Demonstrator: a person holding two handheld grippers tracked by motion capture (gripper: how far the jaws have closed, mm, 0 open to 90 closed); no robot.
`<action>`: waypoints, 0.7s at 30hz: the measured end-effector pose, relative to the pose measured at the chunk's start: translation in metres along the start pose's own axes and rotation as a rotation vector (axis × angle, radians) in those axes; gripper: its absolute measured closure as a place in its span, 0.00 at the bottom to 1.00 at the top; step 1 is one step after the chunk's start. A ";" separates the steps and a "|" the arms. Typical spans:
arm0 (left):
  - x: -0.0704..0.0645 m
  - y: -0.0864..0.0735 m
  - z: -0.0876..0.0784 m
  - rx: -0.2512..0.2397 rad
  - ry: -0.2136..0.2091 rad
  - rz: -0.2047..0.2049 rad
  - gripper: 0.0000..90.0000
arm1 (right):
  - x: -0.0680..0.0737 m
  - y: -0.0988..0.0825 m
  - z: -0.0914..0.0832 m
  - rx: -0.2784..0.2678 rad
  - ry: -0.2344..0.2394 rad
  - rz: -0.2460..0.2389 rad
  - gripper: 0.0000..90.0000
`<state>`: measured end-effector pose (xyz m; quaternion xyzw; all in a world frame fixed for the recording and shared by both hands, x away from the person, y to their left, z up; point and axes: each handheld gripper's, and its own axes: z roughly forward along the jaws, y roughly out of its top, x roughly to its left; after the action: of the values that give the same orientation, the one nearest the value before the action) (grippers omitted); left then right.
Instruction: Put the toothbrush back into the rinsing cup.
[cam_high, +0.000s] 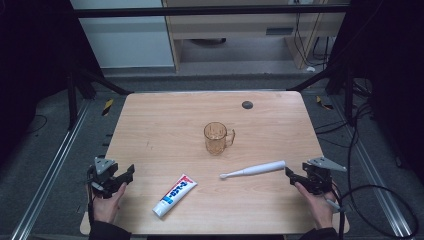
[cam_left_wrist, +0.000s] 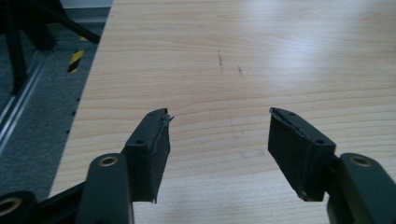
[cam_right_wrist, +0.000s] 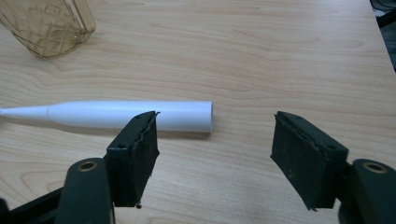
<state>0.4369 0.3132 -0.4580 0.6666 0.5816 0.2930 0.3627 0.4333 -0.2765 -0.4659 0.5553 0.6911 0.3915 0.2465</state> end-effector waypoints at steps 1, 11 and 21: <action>-0.001 0.000 0.001 -0.006 0.003 0.006 0.44 | 0.001 0.001 0.000 -0.005 0.000 -0.006 0.38; -0.004 -0.002 0.002 -0.003 0.000 -0.006 0.43 | 0.010 0.012 0.004 -0.010 0.023 -0.043 0.59; -0.010 -0.004 0.008 0.021 -0.059 0.027 0.42 | 0.018 0.022 0.014 -0.001 0.037 -0.043 0.72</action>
<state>0.4396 0.3028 -0.4650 0.6865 0.5649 0.2719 0.3685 0.4518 -0.2538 -0.4539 0.5330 0.7072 0.3965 0.2422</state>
